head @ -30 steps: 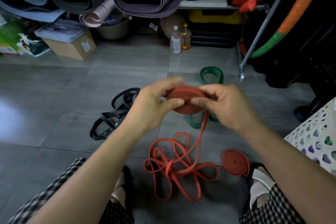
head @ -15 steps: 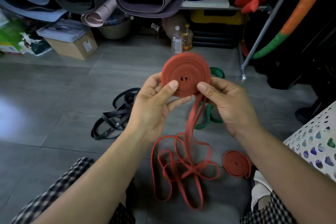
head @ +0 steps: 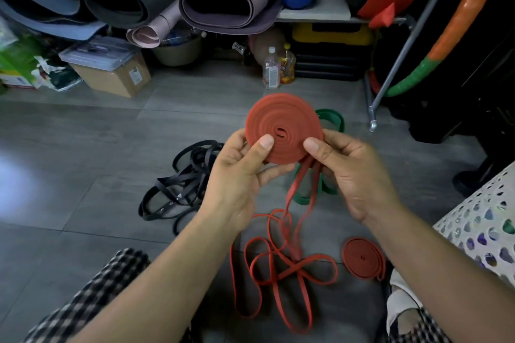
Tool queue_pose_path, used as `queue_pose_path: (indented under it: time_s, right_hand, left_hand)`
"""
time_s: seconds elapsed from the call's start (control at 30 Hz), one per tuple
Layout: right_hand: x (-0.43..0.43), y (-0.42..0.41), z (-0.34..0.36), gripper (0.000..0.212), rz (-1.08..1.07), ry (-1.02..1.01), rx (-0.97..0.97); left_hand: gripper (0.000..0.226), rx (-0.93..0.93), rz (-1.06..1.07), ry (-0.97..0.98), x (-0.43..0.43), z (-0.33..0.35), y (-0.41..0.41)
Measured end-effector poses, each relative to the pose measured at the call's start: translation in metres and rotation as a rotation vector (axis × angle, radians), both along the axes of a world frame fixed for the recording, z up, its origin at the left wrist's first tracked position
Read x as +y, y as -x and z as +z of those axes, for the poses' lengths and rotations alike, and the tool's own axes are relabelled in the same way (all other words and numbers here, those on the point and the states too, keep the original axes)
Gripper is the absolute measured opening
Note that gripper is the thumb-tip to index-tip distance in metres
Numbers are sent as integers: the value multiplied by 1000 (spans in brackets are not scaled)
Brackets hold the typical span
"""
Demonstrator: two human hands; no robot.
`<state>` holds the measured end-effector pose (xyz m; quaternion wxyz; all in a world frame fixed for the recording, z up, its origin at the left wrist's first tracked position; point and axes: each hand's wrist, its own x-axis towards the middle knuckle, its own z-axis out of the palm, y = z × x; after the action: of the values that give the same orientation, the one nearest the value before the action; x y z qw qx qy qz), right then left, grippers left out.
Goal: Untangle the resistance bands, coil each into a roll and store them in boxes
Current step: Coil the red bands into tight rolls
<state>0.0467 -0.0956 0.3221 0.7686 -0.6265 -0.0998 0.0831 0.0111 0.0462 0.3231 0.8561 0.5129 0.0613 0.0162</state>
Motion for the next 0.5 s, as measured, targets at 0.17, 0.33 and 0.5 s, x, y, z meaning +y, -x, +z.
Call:
queue_pose_path:
  time_s: [0.17,0.33,0.5]
  right_hand:
    - [-13,-8,7,14,41,199,-22]
    - [-14,-6,5,15,114,278,-34]
    - [-4,-3,0,13,30,50,58]
  left_hand:
    - [31,-25,-70,-501,23,3,-10]
    - [27,-39,-105,-507,27,11,-8]
    - [15,-21,35,-140,19,9,-9]
